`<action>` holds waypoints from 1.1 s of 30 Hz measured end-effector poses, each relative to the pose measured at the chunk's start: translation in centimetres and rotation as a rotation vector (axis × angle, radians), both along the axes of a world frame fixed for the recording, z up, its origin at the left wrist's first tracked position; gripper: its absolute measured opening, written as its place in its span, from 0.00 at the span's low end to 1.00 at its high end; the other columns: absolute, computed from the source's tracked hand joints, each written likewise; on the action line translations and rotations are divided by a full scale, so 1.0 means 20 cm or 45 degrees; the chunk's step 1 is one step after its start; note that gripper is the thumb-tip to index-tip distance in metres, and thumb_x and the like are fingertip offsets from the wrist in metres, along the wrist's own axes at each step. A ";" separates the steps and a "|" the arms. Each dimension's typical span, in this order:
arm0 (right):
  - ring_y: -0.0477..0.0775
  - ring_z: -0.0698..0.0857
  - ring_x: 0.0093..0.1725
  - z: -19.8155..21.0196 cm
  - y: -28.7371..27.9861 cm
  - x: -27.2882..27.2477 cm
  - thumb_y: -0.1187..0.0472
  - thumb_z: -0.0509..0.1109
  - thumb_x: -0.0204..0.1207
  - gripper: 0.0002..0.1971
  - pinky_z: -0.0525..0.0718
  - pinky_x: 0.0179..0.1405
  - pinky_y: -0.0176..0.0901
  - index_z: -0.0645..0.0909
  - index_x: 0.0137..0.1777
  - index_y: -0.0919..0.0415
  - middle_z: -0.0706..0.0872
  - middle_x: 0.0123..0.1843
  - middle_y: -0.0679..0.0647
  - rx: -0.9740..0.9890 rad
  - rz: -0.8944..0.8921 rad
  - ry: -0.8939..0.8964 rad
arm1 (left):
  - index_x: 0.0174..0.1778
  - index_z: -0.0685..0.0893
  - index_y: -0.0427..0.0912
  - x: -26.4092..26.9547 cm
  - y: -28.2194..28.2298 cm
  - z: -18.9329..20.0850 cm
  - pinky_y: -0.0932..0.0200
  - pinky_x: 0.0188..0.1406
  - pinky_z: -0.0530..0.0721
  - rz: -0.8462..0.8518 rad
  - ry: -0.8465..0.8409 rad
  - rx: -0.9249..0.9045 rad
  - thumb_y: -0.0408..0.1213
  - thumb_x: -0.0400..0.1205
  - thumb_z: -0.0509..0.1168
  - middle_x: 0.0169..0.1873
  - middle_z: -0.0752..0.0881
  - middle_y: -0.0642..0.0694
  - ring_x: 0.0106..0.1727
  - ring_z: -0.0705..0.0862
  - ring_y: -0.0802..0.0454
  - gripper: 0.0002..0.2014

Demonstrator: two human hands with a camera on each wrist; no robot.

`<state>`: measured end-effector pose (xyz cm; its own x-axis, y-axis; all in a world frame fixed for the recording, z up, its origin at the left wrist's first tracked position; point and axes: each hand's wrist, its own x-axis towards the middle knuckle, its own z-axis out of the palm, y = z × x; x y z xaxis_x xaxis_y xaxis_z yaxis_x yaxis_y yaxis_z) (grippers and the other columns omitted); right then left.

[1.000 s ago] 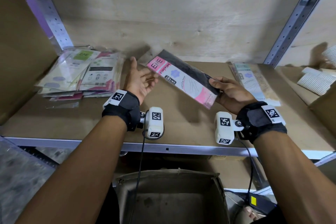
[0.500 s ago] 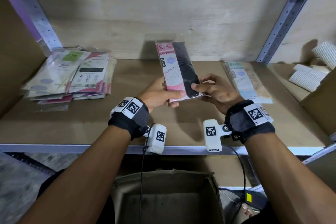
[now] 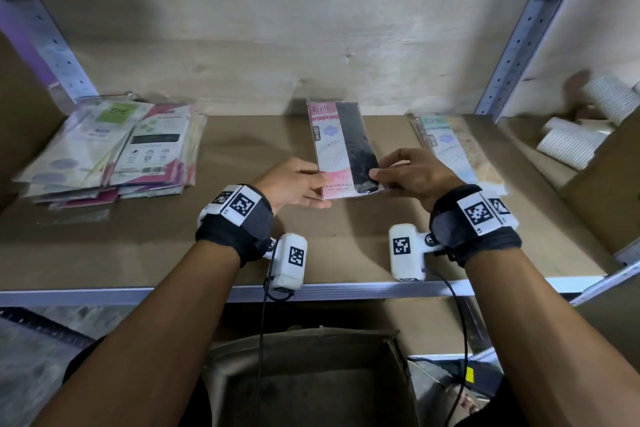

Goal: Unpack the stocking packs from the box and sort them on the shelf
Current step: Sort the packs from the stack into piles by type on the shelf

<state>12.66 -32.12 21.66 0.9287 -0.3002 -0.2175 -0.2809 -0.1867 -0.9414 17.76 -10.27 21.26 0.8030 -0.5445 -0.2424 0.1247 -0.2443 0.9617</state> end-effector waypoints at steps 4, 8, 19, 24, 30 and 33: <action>0.57 0.86 0.38 -0.02 0.00 0.02 0.65 0.82 0.69 0.14 0.88 0.48 0.50 0.85 0.51 0.71 0.90 0.40 0.63 -0.183 0.017 0.117 | 0.62 0.86 0.27 0.03 -0.01 -0.02 0.63 0.37 0.90 0.173 -0.118 0.196 0.29 0.82 0.71 0.45 0.90 0.35 0.34 0.85 0.49 0.14; 0.57 0.86 0.40 -0.01 0.01 0.00 0.66 0.83 0.67 0.16 0.89 0.54 0.55 0.84 0.53 0.67 0.89 0.44 0.63 -0.182 0.048 0.128 | 0.50 0.89 0.41 0.05 0.00 -0.03 0.56 0.45 0.92 0.249 -0.255 0.373 0.39 0.74 0.80 0.45 0.92 0.43 0.43 0.92 0.51 0.12; 0.56 0.90 0.51 -0.01 -0.04 -0.05 0.63 0.82 0.70 0.20 0.90 0.53 0.47 0.84 0.61 0.65 0.90 0.52 0.59 -0.286 0.081 0.038 | 0.62 0.87 0.35 0.08 -0.13 0.02 0.51 0.56 0.91 0.051 -0.175 0.378 0.34 0.77 0.77 0.50 0.91 0.41 0.46 0.91 0.50 0.18; 0.57 0.89 0.57 -0.01 -0.14 -0.07 0.58 0.81 0.71 0.17 0.85 0.66 0.55 0.88 0.58 0.64 0.91 0.54 0.57 -0.403 0.009 0.026 | 0.71 0.81 0.30 0.09 -0.25 0.02 0.51 0.57 0.90 -0.015 -0.089 0.293 0.31 0.79 0.75 0.55 0.89 0.37 0.49 0.90 0.49 0.24; 0.55 0.87 0.59 -0.01 -0.21 -0.09 0.57 0.79 0.73 0.16 0.84 0.67 0.52 0.88 0.58 0.63 0.90 0.55 0.57 -0.469 -0.049 0.021 | 0.75 0.75 0.27 0.09 -0.35 0.02 0.51 0.55 0.91 -0.032 -0.018 0.209 0.30 0.78 0.76 0.58 0.88 0.33 0.55 0.90 0.43 0.30; 0.56 0.87 0.60 -0.01 -0.23 -0.09 0.58 0.79 0.74 0.17 0.84 0.67 0.52 0.87 0.60 0.63 0.90 0.56 0.57 -0.484 -0.044 0.015 | 0.74 0.76 0.27 0.09 -0.38 0.01 0.52 0.53 0.92 -0.036 -0.017 0.194 0.30 0.77 0.76 0.57 0.89 0.33 0.52 0.90 0.45 0.30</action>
